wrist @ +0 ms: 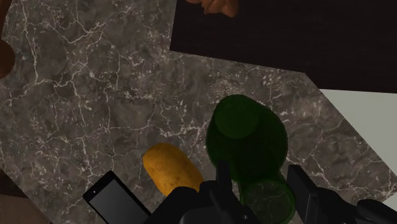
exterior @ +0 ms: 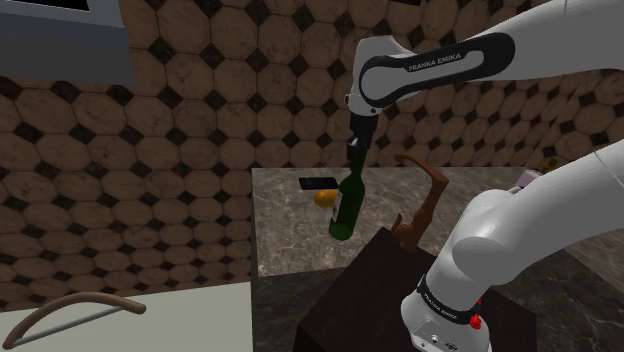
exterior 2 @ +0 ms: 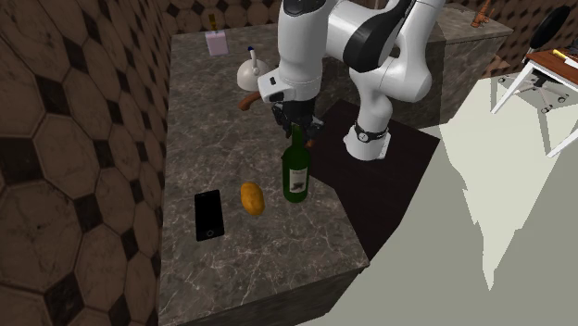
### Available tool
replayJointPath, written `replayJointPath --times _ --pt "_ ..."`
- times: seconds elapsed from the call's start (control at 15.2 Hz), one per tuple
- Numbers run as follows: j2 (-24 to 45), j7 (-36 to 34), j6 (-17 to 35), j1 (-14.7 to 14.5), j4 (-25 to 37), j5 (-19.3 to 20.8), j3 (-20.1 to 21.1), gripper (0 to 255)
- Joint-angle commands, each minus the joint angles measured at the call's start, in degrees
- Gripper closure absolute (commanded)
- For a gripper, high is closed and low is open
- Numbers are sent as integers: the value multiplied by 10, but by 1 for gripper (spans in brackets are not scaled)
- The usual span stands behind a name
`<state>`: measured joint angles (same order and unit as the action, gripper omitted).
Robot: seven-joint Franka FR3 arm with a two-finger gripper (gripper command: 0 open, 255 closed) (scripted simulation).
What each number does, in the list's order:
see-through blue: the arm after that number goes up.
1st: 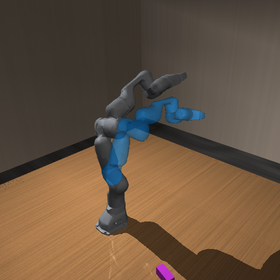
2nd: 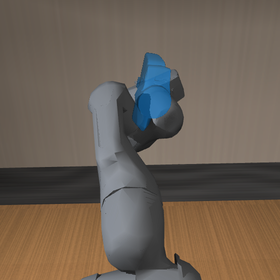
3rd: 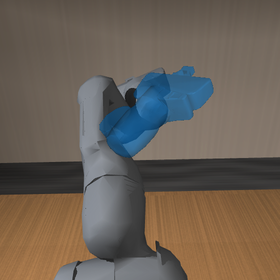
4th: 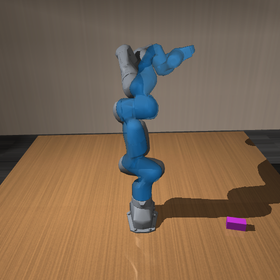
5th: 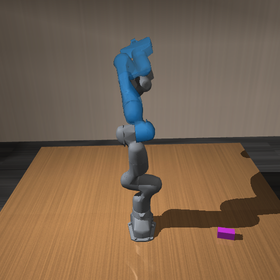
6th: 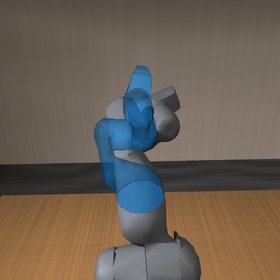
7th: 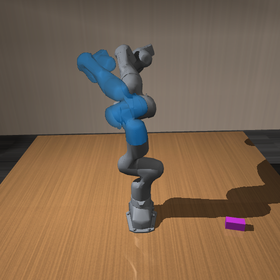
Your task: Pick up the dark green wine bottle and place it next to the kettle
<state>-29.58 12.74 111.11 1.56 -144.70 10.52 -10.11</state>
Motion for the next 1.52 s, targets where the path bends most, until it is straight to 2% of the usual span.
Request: replayJointPath --times 0.0,1.45 --pt "-2 1 -8 0 6 -1 1 255" --pt "-17 15 -181 -5 164 -13 15 255"
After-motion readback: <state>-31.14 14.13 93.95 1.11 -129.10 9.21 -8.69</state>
